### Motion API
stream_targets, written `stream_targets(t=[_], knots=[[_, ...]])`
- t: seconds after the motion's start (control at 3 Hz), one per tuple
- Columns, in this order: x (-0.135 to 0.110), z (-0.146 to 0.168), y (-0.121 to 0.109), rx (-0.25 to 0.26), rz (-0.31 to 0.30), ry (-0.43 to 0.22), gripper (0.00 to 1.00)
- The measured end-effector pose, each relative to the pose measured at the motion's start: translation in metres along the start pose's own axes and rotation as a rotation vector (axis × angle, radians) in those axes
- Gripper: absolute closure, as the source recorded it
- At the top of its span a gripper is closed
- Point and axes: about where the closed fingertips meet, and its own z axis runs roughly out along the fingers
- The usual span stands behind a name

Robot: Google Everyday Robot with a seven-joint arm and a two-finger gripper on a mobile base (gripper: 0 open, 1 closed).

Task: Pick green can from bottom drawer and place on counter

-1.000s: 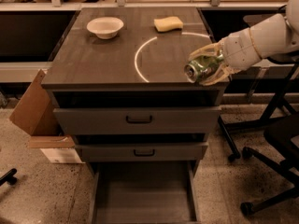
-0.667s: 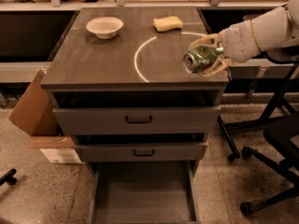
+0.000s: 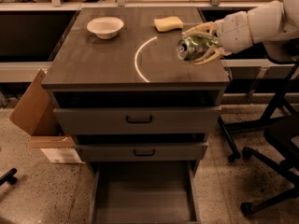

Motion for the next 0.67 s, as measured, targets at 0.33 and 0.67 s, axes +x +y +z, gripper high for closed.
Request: stream_targets(t=[0.33,0.67], knots=[[0.007,0.015,-0.011,0.013,0.057,-0.031,1.00],[0.014,0.032,-0.020,0.011,0.101,-0.043,1.00]])
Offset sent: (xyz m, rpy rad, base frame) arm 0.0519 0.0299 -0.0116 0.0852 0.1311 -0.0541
